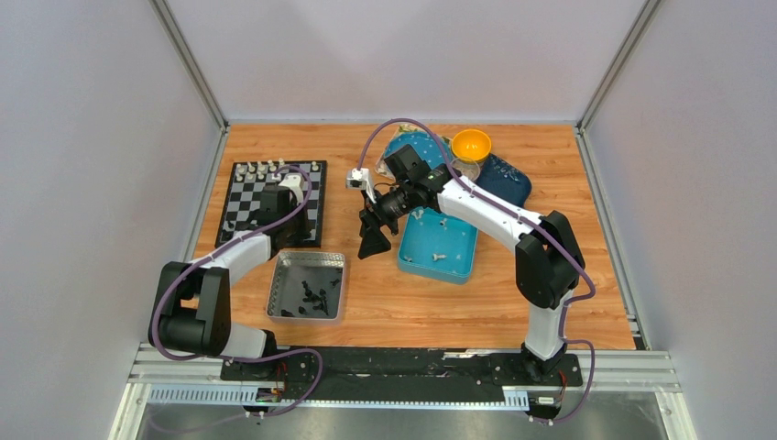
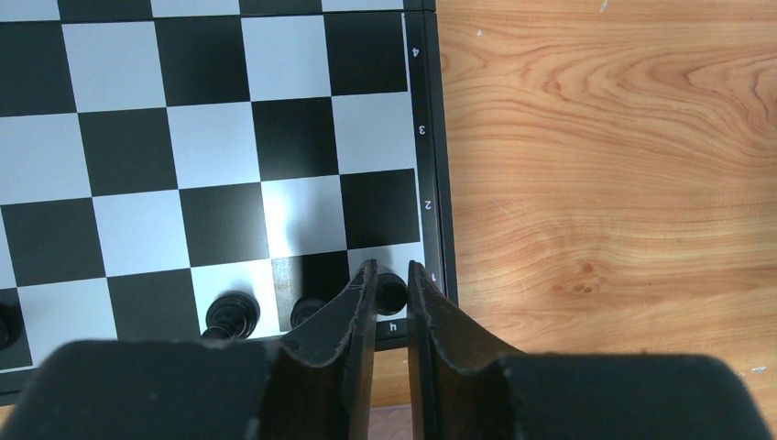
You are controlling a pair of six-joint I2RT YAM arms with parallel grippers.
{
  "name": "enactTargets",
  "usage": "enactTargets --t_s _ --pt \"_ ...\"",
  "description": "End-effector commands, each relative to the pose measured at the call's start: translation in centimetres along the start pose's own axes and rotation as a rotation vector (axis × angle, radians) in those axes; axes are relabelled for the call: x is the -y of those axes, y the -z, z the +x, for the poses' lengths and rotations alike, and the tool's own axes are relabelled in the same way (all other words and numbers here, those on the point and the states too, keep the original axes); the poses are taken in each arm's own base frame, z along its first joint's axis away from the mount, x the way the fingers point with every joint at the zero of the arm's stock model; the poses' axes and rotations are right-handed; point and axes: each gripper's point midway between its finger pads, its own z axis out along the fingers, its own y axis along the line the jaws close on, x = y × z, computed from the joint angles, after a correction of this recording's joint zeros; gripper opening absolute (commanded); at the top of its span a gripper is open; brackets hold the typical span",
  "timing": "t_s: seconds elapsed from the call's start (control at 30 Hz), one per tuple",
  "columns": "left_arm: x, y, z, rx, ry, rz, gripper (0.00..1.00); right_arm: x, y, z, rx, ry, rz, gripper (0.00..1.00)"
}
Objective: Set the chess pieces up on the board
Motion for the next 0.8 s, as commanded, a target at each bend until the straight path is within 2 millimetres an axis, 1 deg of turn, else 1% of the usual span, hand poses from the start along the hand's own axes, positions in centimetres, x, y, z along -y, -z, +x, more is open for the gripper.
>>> enactTargets --t_s 0.0,0.17,0.27,0.37,0.43,0.47,0.53,0.57,0.77 --pt "-0.2 0.2 0.5 -0.005 -0.025 -0.009 0.32 -0.6 0.1 -1.0 0.024 0.034 -0.024 0.84" --pt "-0.2 0.5 0.1 0.006 -0.024 -0.014 0.38 -0.7 0.1 -1.0 0.025 0.033 -0.027 0.84" --pt "0.0 0.7 -0.6 0.018 -0.02 -0.008 0.41 -0.6 0.2 -1.0 0.025 0.032 -0.026 0.84" --pt "0.2 1.1 -1.8 0.04 -0.017 -0.002 0.43 -0.7 0.2 -1.0 0.026 0.035 -0.025 0.84" --pt "0.5 1.4 -3.0 0.068 -0.014 0.007 0.44 -0.8 0.3 -1.1 0.026 0.038 -0.024 0.84" --pt "0.7 1.6 -3.3 0.072 -0.014 0.011 0.44 -0.8 0.3 -1.1 0.026 0.039 -0.024 0.84" --pt "1.1 2.2 -4.7 0.106 -0.011 0.023 0.45 -0.9 0.4 -1.2 0.027 0.047 -0.023 0.84" --pt "1.2 2.4 -5.1 0.113 -0.009 0.027 0.46 -0.9 0.4 -1.1 0.025 0.049 -0.021 0.84" --pt "2.3 4.6 -8.7 0.206 0.002 0.063 0.5 -1.1 0.8 -1.2 0.024 0.071 -0.011 0.84"
